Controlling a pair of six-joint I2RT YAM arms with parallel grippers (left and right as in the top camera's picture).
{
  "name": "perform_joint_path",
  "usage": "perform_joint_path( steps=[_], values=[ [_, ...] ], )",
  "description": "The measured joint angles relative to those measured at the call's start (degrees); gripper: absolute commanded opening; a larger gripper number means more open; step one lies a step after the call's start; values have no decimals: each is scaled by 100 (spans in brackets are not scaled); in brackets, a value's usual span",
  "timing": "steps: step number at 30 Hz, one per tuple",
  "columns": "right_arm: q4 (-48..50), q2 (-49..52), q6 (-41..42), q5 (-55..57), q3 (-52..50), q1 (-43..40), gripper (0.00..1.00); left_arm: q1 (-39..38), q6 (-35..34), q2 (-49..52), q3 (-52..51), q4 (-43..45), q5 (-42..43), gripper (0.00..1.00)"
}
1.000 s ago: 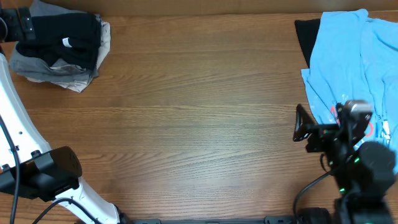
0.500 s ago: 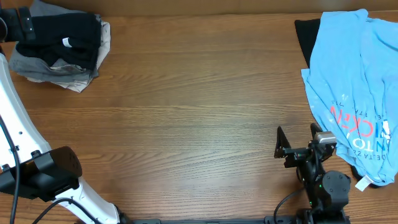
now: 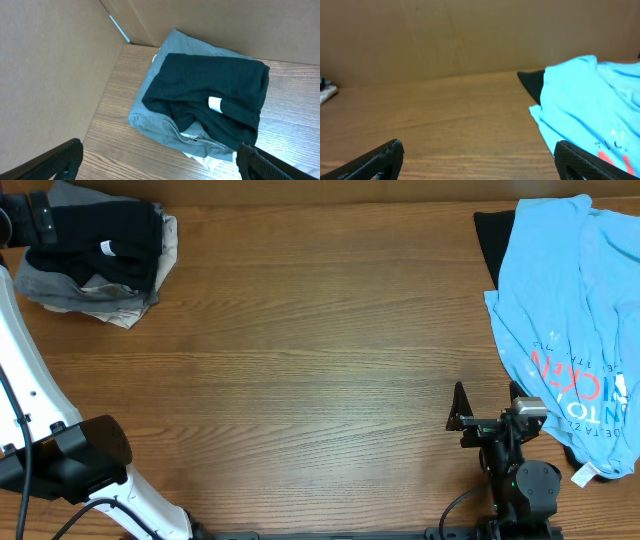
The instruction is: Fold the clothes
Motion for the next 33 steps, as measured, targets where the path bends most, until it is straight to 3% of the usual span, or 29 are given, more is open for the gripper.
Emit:
perform_joint_path(
  steps=[33],
  values=[
    [203,-138,2,35,-81,22,100,92,0,0,0,-2,0,100]
  ],
)
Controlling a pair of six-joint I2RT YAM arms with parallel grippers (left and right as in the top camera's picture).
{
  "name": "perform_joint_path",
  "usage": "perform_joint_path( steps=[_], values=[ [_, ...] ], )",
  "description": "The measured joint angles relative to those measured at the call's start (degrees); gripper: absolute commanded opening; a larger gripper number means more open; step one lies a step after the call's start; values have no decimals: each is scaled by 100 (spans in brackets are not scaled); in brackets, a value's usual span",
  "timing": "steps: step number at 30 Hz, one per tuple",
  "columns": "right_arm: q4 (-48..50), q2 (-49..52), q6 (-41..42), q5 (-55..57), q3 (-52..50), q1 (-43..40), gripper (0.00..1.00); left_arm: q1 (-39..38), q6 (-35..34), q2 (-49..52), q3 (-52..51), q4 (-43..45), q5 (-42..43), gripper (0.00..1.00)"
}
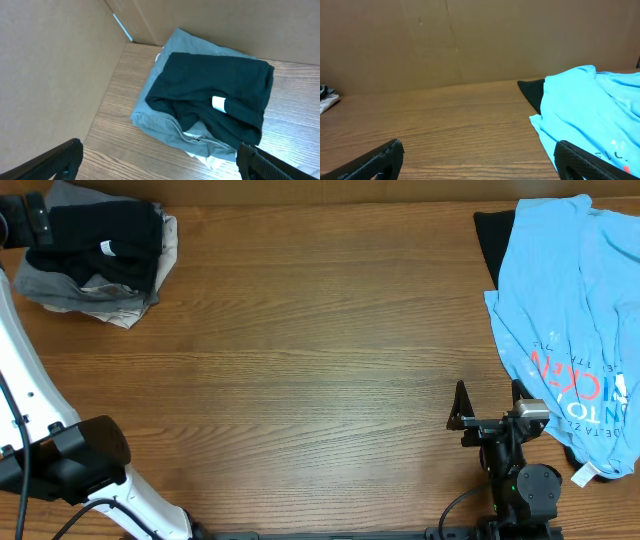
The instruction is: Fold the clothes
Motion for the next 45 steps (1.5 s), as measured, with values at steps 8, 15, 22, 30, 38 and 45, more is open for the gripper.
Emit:
perform_joint_path(
  steps=[8,15,22,30,38,45],
  values=[
    [0,0,2,0,0,0,100,-118,-2,-50,-11,-42,-39,100],
    [-2,0,0,-2,0,0,100,-1572,-13,-935,-55,-52,-101,100],
    [0,0,-2,0,0,-2,100,-3493,-17,-2129,-136,-20,-7,100],
    [-2,0,0,0,0,-2,100,-4203,-15,-3359,-2476,280,-20,100],
    [2,0,0,-4,0,0,100,-3683,-15,-5169,-7138,4828,455,100],
    [-2,0,0,0,0,-2,100,-3217,-17,-7333,-10662,7023,831,100]
  ],
)
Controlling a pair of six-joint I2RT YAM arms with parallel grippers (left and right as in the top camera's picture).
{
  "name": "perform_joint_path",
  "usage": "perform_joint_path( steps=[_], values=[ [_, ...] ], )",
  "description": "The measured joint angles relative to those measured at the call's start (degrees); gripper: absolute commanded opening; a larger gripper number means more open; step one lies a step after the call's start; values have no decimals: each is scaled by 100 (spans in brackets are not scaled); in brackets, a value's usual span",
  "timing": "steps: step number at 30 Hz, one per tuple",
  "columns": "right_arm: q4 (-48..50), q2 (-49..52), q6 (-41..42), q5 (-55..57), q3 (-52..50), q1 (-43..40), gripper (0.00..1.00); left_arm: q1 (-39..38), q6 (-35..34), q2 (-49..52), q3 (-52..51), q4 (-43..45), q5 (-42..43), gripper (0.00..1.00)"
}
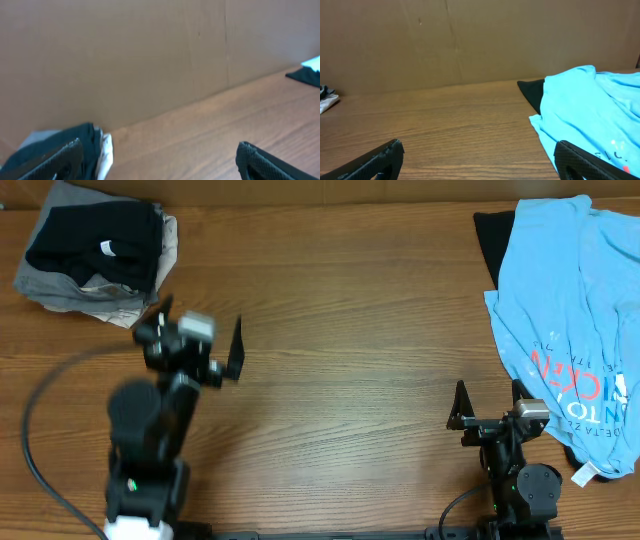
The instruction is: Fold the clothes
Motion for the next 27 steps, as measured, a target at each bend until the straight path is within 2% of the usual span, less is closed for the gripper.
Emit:
perform_joint_path(
  steps=[5,10,17,27],
  values=[
    [2,-7,-2,0,0,0,100,385,-7,-1598,-1893,708,83,100],
    [0,-4,2,0,0,2,100,743,-118,-3060,-2826,439,105,100],
    [-2,-11,0,-2,0,2,100,769,-168,-3926,-2938,-1029,66,100],
    [2,-11,0,-2,0,2,100,769,-260,-3947,-2942,-1123,-52,100]
  ],
)
